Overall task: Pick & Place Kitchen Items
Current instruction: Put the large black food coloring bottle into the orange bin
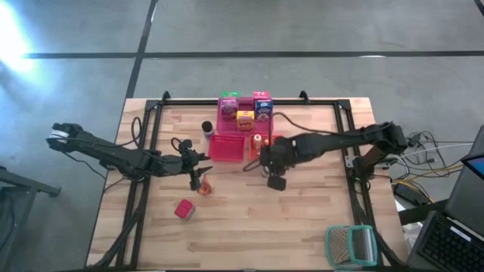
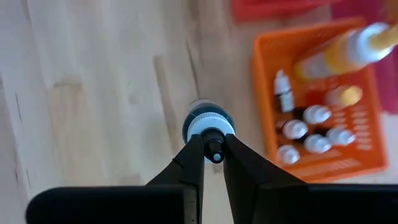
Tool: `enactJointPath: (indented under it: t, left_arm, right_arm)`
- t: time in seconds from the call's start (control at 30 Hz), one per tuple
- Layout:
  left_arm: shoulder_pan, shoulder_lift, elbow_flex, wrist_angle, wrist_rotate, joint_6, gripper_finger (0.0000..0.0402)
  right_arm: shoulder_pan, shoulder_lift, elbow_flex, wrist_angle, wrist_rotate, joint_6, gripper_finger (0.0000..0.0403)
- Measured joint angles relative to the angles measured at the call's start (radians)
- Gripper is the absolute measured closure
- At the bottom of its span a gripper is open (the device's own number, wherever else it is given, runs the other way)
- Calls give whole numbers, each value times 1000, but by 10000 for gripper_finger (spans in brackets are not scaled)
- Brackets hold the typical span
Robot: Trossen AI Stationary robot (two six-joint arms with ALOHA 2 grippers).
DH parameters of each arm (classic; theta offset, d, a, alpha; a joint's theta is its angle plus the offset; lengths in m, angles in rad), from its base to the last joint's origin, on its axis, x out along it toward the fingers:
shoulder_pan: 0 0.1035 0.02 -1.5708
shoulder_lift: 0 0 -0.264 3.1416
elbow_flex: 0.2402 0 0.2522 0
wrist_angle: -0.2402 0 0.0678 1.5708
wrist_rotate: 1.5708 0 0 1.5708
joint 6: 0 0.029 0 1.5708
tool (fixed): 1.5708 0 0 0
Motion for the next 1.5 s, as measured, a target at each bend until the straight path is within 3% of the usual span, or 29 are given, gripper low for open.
enactJointPath:
  t: [0.37,0.6,1.5]
  left_arm:
    - [0,0,0,0,0,-1,234]
    - [0,0,0,0,0,0,234]
    - [0,0,0,-8,0,8,234]
  right_arm:
    - [-133,-1,119,-2,-25,-135,370]
    - [-198,14,109,-10,-40,-159,371]
    - [-246,149,98,58,-68,-223,371]
